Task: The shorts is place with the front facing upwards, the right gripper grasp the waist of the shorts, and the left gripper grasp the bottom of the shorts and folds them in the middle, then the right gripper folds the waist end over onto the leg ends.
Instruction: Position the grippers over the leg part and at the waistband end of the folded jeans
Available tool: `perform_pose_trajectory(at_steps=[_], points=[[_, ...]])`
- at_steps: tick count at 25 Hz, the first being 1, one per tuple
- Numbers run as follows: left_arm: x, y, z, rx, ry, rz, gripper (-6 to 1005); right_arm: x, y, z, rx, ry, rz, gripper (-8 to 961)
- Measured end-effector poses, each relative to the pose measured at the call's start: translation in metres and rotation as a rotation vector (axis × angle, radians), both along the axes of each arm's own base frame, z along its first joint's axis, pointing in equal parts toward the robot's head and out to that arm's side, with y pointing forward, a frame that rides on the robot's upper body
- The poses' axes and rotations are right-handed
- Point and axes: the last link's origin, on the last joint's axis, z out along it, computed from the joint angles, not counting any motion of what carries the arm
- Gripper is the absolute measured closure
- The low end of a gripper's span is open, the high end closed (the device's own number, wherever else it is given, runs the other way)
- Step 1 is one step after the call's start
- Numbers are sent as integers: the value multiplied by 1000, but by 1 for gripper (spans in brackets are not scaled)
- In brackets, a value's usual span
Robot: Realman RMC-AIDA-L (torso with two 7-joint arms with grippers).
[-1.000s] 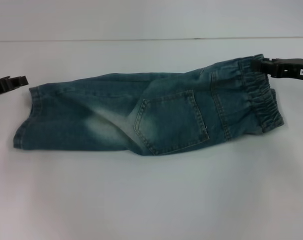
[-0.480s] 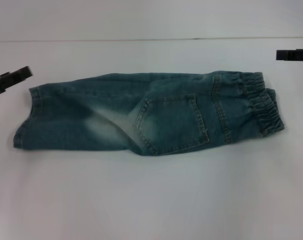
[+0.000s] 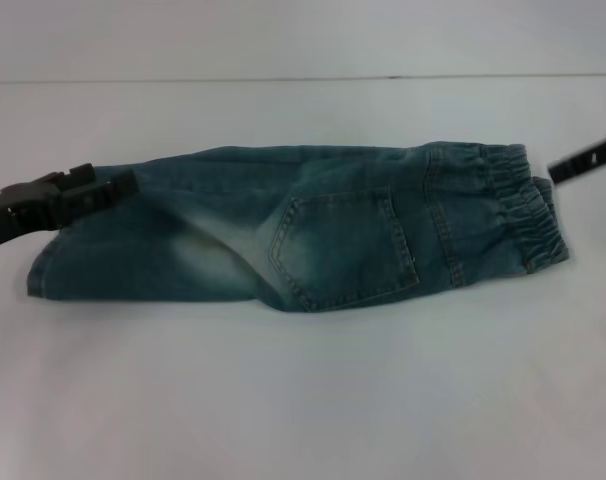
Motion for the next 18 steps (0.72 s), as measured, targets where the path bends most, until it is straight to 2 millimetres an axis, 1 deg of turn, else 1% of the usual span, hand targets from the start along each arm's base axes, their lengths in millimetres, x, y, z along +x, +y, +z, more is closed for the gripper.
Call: perform_pose_trajectory(at_steps=[6,9,14,18], points=[[0,-1,-4,-9,-7,2,47,2,-3,-34,-81,-104,19,11],[0,-1,-4,-11,-6,0,47,6,-4,-47,-101,-147,28,11],[2,-1,-6,-18,-9,-1,48,12,-3,-60,-101,-211,54,12],[3,-1,-7,-24,-16,-4,48,14,-1,-68,-88,-216,89,19]])
